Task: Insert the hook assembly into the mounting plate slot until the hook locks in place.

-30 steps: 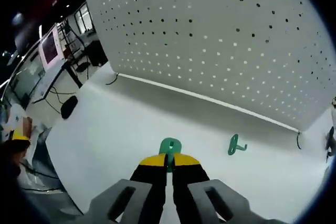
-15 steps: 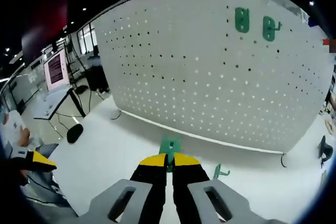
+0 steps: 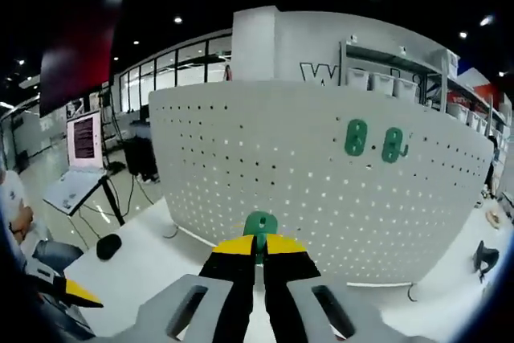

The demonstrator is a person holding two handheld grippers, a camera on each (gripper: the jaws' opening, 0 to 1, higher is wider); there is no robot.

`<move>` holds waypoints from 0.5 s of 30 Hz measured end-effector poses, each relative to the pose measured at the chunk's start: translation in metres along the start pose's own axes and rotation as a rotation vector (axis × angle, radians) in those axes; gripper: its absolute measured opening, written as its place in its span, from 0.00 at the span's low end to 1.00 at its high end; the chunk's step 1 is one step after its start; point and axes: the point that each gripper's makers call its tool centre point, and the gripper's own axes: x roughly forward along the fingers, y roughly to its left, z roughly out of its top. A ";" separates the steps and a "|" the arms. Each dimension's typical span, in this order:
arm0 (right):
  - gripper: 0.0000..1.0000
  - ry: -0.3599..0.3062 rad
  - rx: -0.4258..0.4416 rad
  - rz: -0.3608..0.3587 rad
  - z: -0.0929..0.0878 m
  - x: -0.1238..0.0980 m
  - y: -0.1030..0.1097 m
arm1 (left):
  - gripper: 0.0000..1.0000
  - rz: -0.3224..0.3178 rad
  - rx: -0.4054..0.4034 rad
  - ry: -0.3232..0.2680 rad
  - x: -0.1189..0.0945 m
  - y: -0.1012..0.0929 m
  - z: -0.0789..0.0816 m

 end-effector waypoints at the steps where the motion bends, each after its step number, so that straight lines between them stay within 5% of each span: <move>1: 0.01 -0.018 -0.002 -0.006 0.004 0.000 -0.001 | 0.88 0.000 0.001 -0.001 0.000 0.000 0.001; 15: 0.01 -0.242 -0.071 -0.104 0.059 0.002 -0.017 | 0.87 0.001 -0.003 0.001 0.000 0.004 0.001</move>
